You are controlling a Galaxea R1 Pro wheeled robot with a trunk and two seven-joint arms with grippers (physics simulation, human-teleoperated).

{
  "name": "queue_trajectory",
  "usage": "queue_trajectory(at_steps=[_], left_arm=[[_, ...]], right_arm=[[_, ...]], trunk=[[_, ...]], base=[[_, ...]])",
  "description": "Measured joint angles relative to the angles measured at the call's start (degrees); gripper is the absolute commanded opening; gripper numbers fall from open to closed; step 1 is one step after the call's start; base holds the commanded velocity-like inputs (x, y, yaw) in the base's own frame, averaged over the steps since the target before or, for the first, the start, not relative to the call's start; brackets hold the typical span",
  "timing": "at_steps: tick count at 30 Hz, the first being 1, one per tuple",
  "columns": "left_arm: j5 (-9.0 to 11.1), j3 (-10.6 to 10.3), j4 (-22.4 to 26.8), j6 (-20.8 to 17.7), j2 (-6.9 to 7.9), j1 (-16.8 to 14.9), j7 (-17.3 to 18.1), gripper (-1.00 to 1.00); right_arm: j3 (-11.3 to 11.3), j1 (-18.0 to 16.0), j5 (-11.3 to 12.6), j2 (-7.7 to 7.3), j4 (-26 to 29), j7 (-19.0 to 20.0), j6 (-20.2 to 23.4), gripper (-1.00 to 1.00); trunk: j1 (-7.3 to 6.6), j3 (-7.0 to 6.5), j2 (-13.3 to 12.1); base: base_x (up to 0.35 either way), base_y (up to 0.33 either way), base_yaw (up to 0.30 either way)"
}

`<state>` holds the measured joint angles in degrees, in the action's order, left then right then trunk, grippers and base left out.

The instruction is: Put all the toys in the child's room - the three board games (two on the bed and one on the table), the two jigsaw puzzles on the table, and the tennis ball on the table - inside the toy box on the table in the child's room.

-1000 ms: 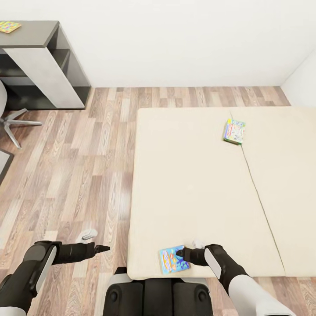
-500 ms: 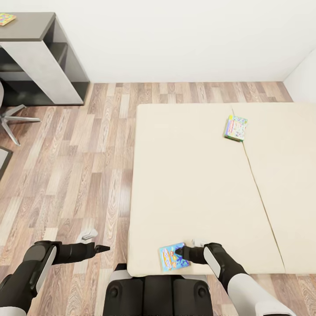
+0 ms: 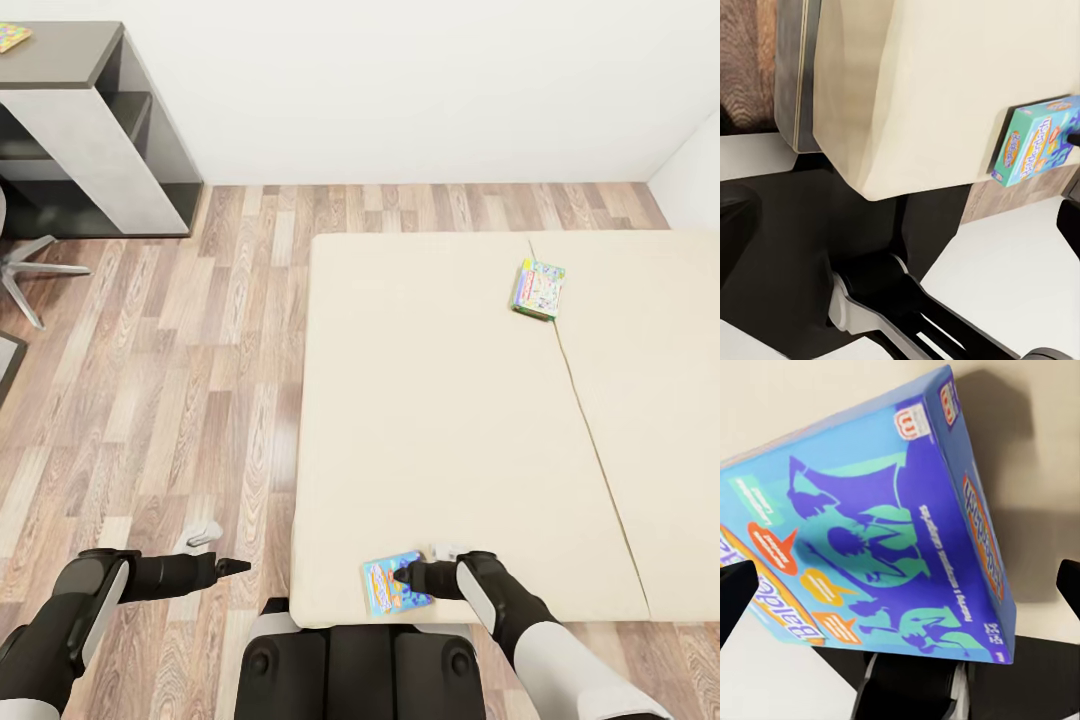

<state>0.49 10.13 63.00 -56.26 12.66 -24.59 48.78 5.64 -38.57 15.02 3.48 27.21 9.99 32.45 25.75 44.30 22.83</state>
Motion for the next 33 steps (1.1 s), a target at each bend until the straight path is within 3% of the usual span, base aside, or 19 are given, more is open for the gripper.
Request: queue_trajectory(at_steps=[33], left_arm=[[0.0, 0.0, 0.0, 0.0, 0.00, 0.0, 0.0, 1.00]], right_arm=[[0.6, 0.1, 0.1, -0.03, 0.0, 0.1, 0.1, 1.00]], trunk=[[0.00, 0.01, 0.0]], base=[[0.000, 0.003, 0.000]])
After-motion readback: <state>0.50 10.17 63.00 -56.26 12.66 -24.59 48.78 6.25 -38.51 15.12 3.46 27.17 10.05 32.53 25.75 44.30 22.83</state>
